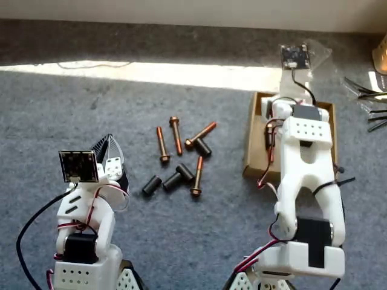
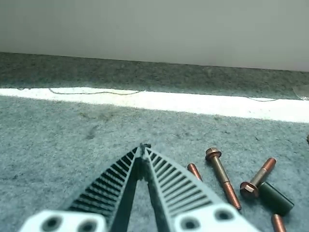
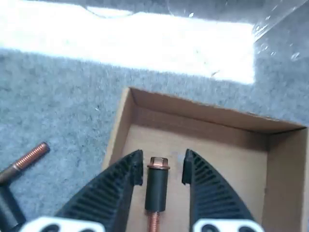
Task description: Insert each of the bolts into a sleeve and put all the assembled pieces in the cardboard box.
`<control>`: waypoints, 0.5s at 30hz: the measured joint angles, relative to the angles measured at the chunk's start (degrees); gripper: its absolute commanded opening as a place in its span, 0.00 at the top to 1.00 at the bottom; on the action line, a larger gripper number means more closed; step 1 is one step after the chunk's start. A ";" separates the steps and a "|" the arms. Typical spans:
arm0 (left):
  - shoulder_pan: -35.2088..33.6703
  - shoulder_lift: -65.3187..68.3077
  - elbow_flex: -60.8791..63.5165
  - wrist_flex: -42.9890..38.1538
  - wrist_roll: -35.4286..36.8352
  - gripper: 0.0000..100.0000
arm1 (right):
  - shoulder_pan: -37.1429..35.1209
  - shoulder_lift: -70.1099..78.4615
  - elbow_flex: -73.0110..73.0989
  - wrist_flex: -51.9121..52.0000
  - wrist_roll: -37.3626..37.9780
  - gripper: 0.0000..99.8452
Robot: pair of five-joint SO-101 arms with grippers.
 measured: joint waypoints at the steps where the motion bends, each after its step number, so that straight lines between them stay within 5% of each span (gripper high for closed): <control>1: 0.00 0.00 0.00 0.00 0.00 0.99 | 0.00 -2.02 -0.09 0.09 0.00 0.88; 15: 0.00 0.00 0.00 0.00 0.00 0.99 | -10.20 -31.47 12.13 4.75 0.00 0.88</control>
